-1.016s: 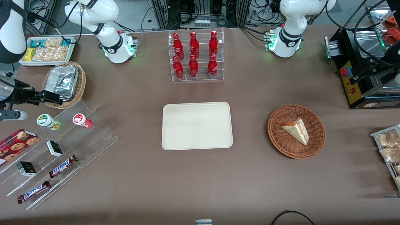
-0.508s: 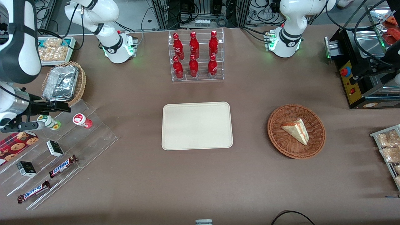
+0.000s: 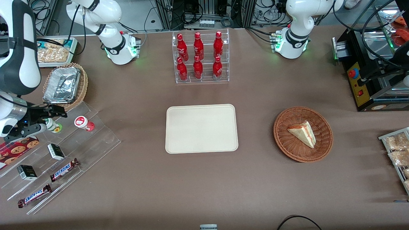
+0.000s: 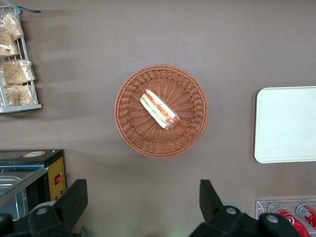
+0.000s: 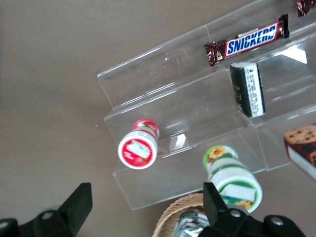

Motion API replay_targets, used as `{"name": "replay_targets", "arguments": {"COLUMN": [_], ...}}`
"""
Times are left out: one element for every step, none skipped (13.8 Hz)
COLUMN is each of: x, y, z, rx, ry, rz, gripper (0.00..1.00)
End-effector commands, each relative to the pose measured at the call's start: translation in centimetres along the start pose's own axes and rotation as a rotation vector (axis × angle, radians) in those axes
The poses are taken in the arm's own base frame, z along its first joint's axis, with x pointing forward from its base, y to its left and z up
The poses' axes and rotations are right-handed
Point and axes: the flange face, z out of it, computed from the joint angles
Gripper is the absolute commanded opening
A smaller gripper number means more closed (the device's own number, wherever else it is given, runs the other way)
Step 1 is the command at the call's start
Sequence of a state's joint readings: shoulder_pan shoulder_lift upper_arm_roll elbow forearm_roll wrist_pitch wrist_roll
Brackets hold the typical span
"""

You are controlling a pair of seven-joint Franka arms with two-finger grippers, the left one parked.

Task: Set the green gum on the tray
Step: 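Close the right gripper around the green-and-white gum jar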

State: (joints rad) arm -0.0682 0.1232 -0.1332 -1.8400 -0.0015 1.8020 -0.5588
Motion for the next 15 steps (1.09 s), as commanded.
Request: {"name": "replay_targets", "arguments": {"x": [-0.5, -1.0, -1.5, -2.2, -2.9, -3.2, -3.9, -4.1, -4.3, -4.7, -4.8, -5.0, -5.4, -5.4, -5.5], "y": [0.9, 1.8, 2.6, 3.6, 4.6, 5.2, 6.2, 6.6, 6.7, 7.2, 7.2, 7.3, 7.6, 7.6, 7.5], "z": [0.5, 0.6, 1.1, 1.7, 2.1, 2.5, 2.9, 3.4, 4.0, 4.4, 4.7, 4.8, 5.0, 5.4, 5.8], "rx": [-0.028, -0.033, -0.035, -0.041, -0.049, -0.059, -0.069, -0.08, -0.084, -0.09, -0.09, -0.089, -0.087, -0.087, -0.09], "ry": [0.018, 0.026, 0.031, 0.041, 0.052, 0.063, 0.074, 0.083, 0.087, 0.092, 0.094, 0.093, 0.092, 0.093, 0.096], "rz": [-0.101, -0.156, -0.204, -0.214, -0.236, -0.283, -0.299, -0.313, -0.318, -0.323, -0.333, -0.333, -0.327, -0.327, -0.329], "gripper": [1.0, 1.0, 1.0, 1.0, 1.0, 1.0, 1.0, 1.0, 1.0, 1.0, 1.0, 1.0, 1.0, 1.0, 1.0]}}
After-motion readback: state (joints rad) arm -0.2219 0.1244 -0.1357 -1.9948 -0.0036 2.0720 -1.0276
